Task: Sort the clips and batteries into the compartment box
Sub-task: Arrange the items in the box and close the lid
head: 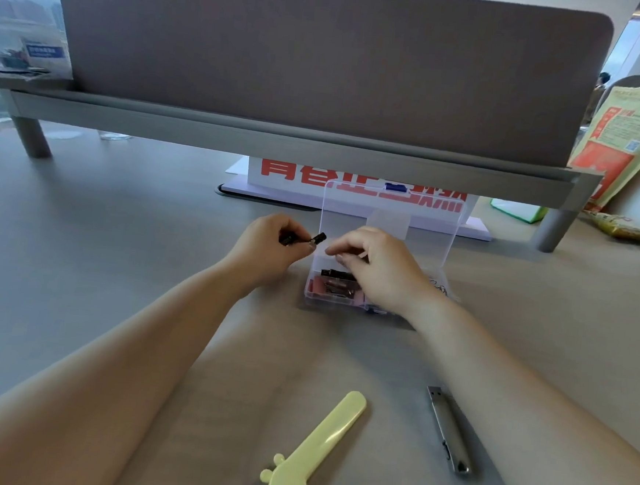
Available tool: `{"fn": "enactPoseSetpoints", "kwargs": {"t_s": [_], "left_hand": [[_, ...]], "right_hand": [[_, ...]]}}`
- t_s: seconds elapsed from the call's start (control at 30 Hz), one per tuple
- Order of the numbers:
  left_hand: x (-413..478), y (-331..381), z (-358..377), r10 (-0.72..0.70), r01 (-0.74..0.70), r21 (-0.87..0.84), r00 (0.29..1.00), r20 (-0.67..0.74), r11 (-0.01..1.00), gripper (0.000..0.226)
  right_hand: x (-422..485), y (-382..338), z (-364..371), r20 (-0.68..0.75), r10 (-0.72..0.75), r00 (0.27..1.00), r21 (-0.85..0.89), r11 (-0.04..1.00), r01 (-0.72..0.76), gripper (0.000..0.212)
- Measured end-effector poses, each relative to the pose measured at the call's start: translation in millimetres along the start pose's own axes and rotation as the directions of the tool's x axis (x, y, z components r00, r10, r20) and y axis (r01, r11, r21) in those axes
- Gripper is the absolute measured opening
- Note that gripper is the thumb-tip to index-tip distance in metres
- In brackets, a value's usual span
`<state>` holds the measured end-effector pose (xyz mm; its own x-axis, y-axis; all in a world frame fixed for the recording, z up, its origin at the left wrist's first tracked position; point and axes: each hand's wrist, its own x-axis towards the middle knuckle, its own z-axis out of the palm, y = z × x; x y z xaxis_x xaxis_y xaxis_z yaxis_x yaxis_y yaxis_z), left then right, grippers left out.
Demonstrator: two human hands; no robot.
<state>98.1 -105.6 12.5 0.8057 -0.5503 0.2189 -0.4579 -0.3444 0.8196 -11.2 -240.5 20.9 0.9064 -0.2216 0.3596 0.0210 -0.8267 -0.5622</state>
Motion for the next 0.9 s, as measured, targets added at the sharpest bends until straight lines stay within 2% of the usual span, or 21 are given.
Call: {"fn": "enactPoseSetpoints", "kwargs": {"t_s": [0.13, 0.23, 0.33, 0.5, 0.67, 0.8, 0.9], "left_hand": [[-5, 10, 1, 0.101, -0.105, 0.044, 0.991, 0.089, 0.993, 0.007], [-10, 15, 8, 0.168, -0.184, 0.092, 0.973, 0.156, 0.979, 0.004], [-11, 14, 14, 0.206, -0.24, 0.178, 0.96, 0.188, 0.954, 0.003], [-10, 12, 16, 0.247, -0.295, 0.304, 0.951, 0.187, 0.906, 0.01], [-9, 12, 13, 0.174, -0.21, 0.256, 0.972, 0.155, 0.944, 0.01], [-7, 14, 14, 0.006, -0.03, 0.192, 0.992, 0.124, 0.981, 0.021], [-6, 16, 15, -0.046, 0.024, 0.161, 0.99, 0.135, 0.987, 0.027]], "right_hand": [[-1, 8, -12, 0.001, 0.145, 0.989, -0.03, 0.989, -0.145, 0.026], [-1, 10, -18, 0.033, 0.202, 0.979, -0.047, 0.979, -0.2, 0.025], [-2, 7, -20, 0.027, 0.205, 0.978, -0.131, 0.971, -0.2, 0.018], [-3, 1, -21, 0.033, 0.157, 0.987, -0.288, 0.947, -0.141, 0.022], [-1, 1, -20, 0.102, 0.202, 0.974, -0.37, 0.917, -0.151, 0.025], [-1, -7, -20, 0.19, 0.257, 0.948, -0.317, 0.93, -0.188, 0.03], [-2, -13, -18, 0.229, 0.244, 0.942, -0.306, 0.937, -0.168, 0.029]]}}
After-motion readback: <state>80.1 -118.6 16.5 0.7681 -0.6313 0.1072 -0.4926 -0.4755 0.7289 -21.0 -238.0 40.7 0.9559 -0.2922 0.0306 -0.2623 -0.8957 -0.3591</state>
